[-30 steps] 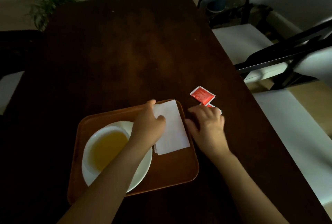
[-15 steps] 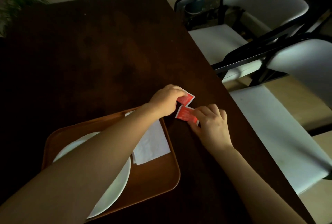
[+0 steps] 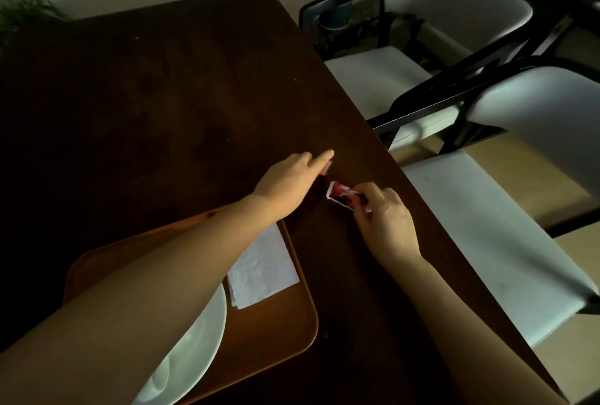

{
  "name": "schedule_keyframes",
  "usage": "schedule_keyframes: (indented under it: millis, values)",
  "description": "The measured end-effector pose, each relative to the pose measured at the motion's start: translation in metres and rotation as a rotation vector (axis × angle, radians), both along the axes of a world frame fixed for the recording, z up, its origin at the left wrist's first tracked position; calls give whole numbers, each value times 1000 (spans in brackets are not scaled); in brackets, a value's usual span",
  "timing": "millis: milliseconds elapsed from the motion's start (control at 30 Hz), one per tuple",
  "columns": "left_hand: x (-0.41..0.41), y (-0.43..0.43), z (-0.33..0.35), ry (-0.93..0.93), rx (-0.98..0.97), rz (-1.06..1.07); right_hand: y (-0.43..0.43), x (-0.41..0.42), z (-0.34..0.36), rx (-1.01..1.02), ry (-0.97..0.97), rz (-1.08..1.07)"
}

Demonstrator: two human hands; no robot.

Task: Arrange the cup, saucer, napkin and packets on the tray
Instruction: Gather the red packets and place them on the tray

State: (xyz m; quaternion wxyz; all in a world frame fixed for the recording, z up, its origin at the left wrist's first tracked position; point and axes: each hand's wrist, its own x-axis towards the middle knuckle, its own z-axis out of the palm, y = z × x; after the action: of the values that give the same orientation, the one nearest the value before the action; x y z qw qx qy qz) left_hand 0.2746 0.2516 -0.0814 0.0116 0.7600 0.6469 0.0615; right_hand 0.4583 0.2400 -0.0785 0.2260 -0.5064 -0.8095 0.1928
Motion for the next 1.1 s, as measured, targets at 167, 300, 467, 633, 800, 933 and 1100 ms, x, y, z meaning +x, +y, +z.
schedule_keyframes:
  millis: [167, 300, 467, 633, 800, 933, 1100]
  values:
    - [1, -10, 16, -1035, 54, 574, 7, -7, 17, -677, 710, -315]
    - [12, -27, 28, -1683, 29, 729, 0, -15, 37, -882, 1057, -281]
    - [25, -53, 43, -2063, -55, 632, -8, -25, 51, -873, 1062, -224]
    - [27, -64, 54, -2250, -35, 652, -16, -28, 63, -821, 1064, -190]
    - [27, -79, 59, -2183, 24, 736, -26, -27, 70, -733, 1046, -130]
    - [25, -92, 63, -2180, 94, 740, -30, -28, 75, -786, 1149, -73]
    - [23, -103, 67, -2122, 187, 767, -33, -35, 76, -804, 1224, -50]
